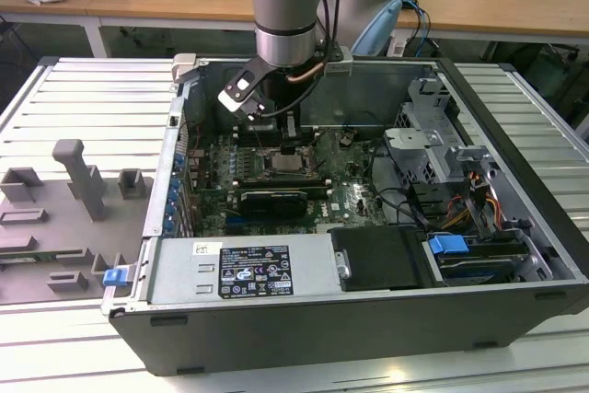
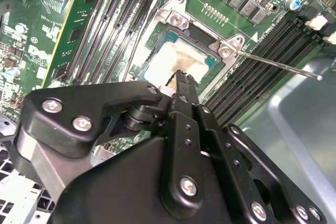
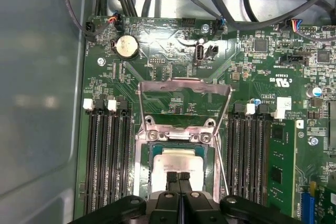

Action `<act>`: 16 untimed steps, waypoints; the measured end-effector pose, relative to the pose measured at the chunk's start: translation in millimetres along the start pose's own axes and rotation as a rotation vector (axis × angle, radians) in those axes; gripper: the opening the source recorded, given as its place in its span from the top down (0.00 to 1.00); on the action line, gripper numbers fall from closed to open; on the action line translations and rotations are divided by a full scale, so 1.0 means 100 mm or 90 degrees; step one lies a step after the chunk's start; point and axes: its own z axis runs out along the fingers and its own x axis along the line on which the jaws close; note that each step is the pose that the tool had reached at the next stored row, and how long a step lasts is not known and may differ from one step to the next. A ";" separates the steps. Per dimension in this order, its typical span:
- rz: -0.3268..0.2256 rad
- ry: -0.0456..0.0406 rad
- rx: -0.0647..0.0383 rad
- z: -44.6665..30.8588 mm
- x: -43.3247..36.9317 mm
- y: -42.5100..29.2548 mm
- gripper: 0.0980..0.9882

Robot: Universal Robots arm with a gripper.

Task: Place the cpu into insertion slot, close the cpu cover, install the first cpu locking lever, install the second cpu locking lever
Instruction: 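Close the cpu cover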

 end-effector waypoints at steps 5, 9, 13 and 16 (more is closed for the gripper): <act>0.000 -0.0009 0.000 -0.102 0.002 0.008 0.99; 0.000 -0.0027 0.000 -0.277 0.005 0.021 0.99; 0.000 -0.0028 0.000 -0.364 0.006 0.029 0.99; 0.003 -0.0029 0.000 -0.361 0.000 0.065 0.99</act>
